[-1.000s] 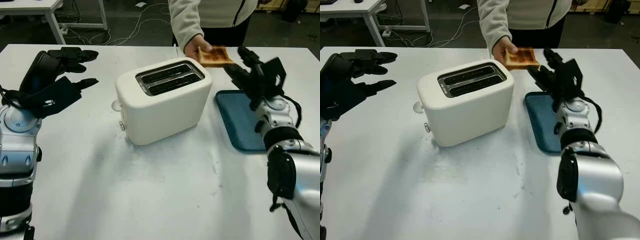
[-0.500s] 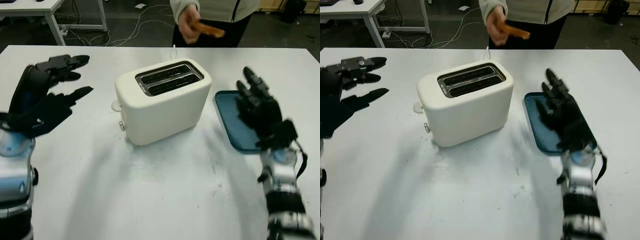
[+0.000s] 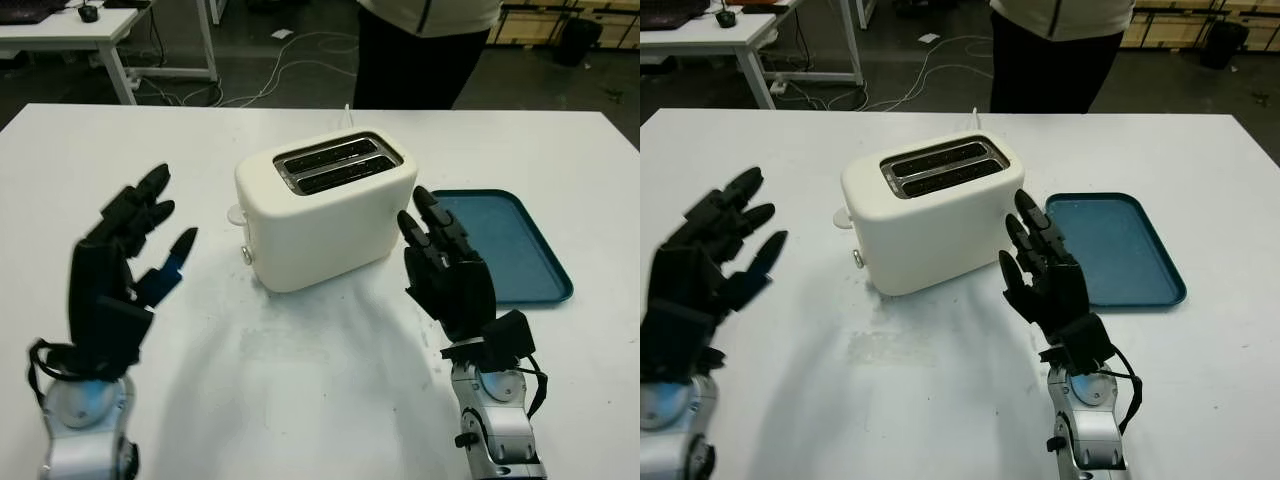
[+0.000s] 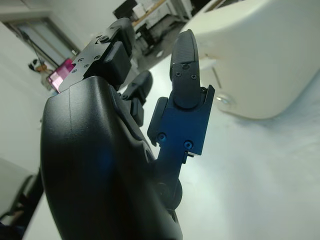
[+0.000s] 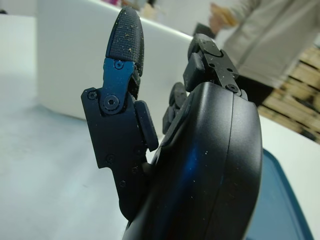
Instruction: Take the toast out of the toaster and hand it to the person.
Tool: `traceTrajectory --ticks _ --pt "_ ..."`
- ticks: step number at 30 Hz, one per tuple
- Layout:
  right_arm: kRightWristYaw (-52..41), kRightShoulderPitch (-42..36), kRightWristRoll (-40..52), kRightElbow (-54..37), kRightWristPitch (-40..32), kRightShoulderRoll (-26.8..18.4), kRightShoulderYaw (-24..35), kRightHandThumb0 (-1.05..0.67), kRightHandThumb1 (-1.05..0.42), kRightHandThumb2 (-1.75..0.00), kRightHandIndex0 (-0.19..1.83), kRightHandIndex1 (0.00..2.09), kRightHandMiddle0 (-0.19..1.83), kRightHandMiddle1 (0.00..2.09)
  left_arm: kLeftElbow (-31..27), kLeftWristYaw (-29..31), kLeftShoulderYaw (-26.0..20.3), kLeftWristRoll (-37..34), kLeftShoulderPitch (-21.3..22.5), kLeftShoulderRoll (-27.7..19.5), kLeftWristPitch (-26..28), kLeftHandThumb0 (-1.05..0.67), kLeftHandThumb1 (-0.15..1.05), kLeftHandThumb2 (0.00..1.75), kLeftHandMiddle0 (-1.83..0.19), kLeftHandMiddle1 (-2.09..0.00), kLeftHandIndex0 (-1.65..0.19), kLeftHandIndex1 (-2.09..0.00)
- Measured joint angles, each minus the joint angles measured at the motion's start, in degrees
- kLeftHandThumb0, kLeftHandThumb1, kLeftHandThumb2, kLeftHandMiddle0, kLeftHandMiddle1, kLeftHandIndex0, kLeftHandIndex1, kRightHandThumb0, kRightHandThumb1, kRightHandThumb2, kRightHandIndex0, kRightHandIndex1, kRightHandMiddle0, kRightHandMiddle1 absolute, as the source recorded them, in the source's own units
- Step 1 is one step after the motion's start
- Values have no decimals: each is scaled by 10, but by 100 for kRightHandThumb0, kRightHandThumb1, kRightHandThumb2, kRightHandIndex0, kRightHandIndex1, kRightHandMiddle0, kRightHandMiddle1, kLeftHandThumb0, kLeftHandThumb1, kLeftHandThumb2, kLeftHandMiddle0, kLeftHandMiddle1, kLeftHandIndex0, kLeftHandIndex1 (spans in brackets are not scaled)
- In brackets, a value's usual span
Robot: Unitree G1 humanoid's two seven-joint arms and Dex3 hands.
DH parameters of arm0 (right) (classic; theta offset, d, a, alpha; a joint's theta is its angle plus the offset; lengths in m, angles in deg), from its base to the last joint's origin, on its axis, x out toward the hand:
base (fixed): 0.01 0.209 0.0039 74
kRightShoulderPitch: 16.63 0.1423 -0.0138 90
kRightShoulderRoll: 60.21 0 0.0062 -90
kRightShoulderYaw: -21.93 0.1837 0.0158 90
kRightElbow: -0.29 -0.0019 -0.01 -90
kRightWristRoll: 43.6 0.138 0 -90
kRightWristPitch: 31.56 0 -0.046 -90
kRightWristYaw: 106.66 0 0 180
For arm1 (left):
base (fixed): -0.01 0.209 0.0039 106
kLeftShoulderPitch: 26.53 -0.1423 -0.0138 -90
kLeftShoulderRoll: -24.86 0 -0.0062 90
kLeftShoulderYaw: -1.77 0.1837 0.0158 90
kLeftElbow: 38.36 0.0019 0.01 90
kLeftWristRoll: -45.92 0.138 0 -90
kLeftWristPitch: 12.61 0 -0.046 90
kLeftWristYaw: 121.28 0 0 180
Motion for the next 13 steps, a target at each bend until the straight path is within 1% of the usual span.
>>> traceTrajectory --ticks 4,5,7,10,13 --pt "28 0 -16 6 -2 7 1 -69 -92 -53 15 1 16 0 32 -27 19 10 -6 18 -15 -40 92 52 -10 -51 -28 0" --pt "34 0 -20 10 -2 9 1 -70 -92 -52 16 1 16 1 36 -29 23 11 -6 20 -19 -43 92 52 -10 -50 -28 0" --pt "44 0 -26 20 -2 9 1 -69 -92 -53 17 2 17 1 42 -31 32 21 -6 21 -21 -46 92 51 -9 -49 -27 0" --pt "60 0 -37 30 -4 10 0 -69 -92 -53 18 2 17 1 46 -31 40 24 -5 21 -20 -46 92 51 -7 -47 -26 0" --pt "72 0 -44 29 -19 13 -1 -67 -92 -53 18 2 18 1 48 -26 46 23 -1 19 -12 -44 92 51 -9 -46 -27 -1"
